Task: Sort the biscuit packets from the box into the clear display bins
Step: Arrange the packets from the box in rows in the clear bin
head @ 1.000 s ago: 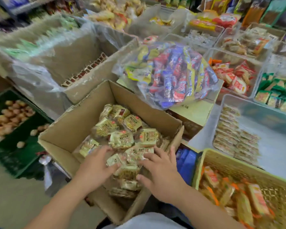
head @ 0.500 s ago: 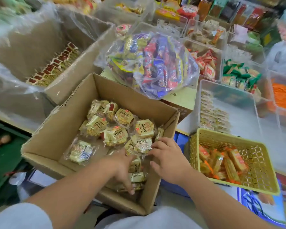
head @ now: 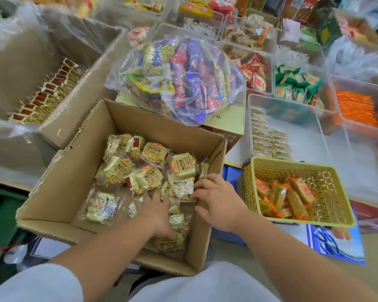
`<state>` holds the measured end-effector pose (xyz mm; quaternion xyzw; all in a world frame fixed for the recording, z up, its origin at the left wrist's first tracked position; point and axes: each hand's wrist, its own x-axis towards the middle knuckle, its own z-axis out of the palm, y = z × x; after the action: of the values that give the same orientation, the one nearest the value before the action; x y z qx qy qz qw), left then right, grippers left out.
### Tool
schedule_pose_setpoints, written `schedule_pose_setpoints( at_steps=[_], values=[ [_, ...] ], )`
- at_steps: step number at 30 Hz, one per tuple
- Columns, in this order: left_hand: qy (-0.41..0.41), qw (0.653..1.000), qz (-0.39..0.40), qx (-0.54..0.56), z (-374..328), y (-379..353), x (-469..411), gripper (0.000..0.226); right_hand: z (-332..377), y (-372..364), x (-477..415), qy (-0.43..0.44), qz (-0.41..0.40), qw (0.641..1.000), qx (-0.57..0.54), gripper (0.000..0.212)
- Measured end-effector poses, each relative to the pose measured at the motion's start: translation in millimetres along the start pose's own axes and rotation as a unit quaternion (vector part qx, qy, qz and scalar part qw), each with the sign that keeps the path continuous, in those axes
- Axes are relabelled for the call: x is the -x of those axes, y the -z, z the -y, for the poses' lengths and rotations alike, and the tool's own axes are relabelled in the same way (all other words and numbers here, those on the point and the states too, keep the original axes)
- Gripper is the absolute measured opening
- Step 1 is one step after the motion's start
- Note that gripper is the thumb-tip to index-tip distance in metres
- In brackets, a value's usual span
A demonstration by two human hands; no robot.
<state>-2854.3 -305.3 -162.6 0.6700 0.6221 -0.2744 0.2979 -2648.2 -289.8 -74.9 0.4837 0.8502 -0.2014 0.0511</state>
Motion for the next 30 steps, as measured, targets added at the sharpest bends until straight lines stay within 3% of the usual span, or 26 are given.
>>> schedule_pose_setpoints(
  at_steps=[4, 6, 9, 13, 17, 22, 24, 26, 30],
  values=[
    [-0.070, 0.986, -0.104, -0.109, -6.5, -2.3, 7.1, 0.108, -0.1, -0.2, -1.5, -0.002, 0.005, 1.000, 0.009, 0.040],
    [-0.107, 0.983, -0.105, -0.103, -10.2, -3.4, 6.3, 0.101, -0.4, -0.2, -1.5, -0.002, 0.008, 1.000, 0.009, 0.041],
    [-0.140, 0.989, -0.048, -0.016, -7.2, -2.5, 4.9, 0.098, -0.9, 0.4, -1.4, -0.001, 0.011, 1.000, 0.010, 0.041],
    [-0.140, 0.989, 0.009, 0.051, 0.2, 1.5, 3.1, 0.109, -1.4, 1.2, -1.4, 0.001, 0.013, 1.000, 0.012, 0.041],
    [-0.121, 0.989, -0.002, 0.080, -1.6, 9.4, 5.9, 0.098, -2.6, 1.3, -1.4, 0.003, 0.014, 1.000, 0.003, 0.040],
    [-0.056, 0.964, -0.037, 0.258, 17.2, 28.2, 16.0, 0.105, -6.5, 1.9, -1.2, 0.013, 0.003, 1.000, 0.019, 0.040],
    [-0.007, 0.940, -0.060, 0.337, 28.5, 37.6, 26.6, 0.116, -7.5, 0.6, -1.9, 0.016, -0.006, 1.000, 0.022, 0.042],
    [0.026, 0.892, -0.085, 0.442, 39.2, 45.2, 38.8, 0.119, -8.8, -0.8, -1.7, 0.015, -0.013, 1.000, 0.010, 0.048],
    [0.036, 0.728, -0.122, 0.674, 43.2, 56.2, 67.1, 0.133, -13.5, 0.6, -0.6, 0.034, -0.026, 0.999, -0.026, 0.070]
  ],
)
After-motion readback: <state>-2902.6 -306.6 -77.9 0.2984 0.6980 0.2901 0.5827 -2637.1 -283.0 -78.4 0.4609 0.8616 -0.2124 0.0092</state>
